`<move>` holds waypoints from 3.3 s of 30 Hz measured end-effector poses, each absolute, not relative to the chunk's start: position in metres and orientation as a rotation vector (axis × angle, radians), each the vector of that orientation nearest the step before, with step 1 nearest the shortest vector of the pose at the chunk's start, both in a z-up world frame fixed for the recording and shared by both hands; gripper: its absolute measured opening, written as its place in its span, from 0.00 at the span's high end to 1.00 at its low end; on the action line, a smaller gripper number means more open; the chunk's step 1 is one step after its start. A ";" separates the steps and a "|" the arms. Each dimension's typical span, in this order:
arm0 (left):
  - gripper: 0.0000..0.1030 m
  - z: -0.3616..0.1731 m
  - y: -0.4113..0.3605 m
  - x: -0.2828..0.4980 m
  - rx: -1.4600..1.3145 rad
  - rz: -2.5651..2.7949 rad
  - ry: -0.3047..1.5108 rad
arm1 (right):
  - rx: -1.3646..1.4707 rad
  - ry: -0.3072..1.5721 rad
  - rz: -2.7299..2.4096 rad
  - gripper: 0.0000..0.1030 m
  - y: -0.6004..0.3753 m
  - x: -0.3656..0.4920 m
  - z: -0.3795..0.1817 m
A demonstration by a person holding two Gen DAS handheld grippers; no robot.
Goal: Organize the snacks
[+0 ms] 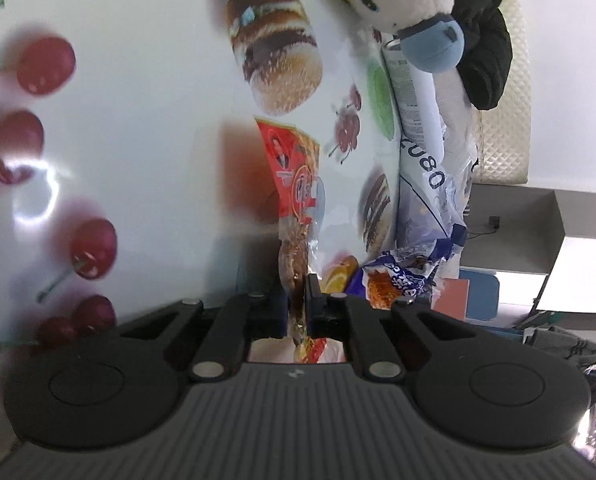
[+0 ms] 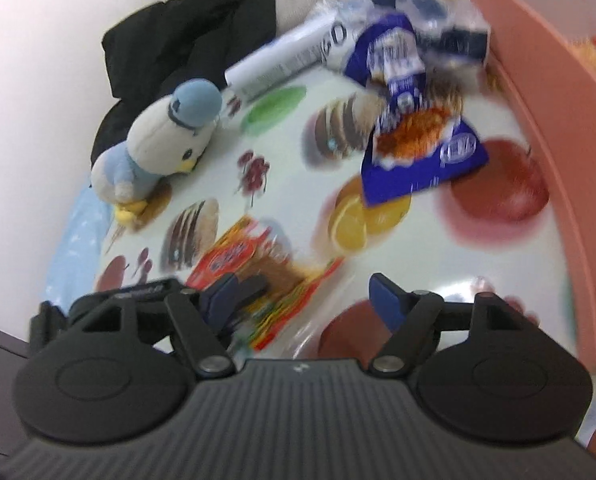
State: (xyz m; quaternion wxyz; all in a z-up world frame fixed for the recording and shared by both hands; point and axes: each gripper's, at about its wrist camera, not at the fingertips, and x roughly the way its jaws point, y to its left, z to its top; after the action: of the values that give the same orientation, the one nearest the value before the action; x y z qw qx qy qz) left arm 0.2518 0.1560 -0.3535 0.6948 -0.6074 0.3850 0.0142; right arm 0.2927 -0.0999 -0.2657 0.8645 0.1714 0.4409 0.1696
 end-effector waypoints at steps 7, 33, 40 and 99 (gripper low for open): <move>0.91 -0.353 0.158 0.246 -1.322 0.033 0.861 | 0.168 0.778 0.259 0.29 -0.109 0.328 -0.252; 0.92 -0.316 0.136 0.246 -1.028 0.052 0.901 | -0.026 0.685 0.165 0.66 -0.093 0.405 -0.279; 0.93 -0.295 0.124 0.227 -0.939 0.035 0.903 | -0.008 0.655 0.202 0.66 -0.097 0.362 -0.254; 0.93 -0.109 -0.123 0.138 -0.226 -0.360 0.903 | 0.211 0.534 0.030 0.66 -0.274 0.080 -0.118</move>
State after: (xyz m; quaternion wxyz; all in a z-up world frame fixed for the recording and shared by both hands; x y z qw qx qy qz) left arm 0.1383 -0.1231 -0.1094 0.8780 -0.1083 0.4332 -0.1725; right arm 0.0799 -0.2741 -0.1184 0.9589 0.1039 0.2636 0.0149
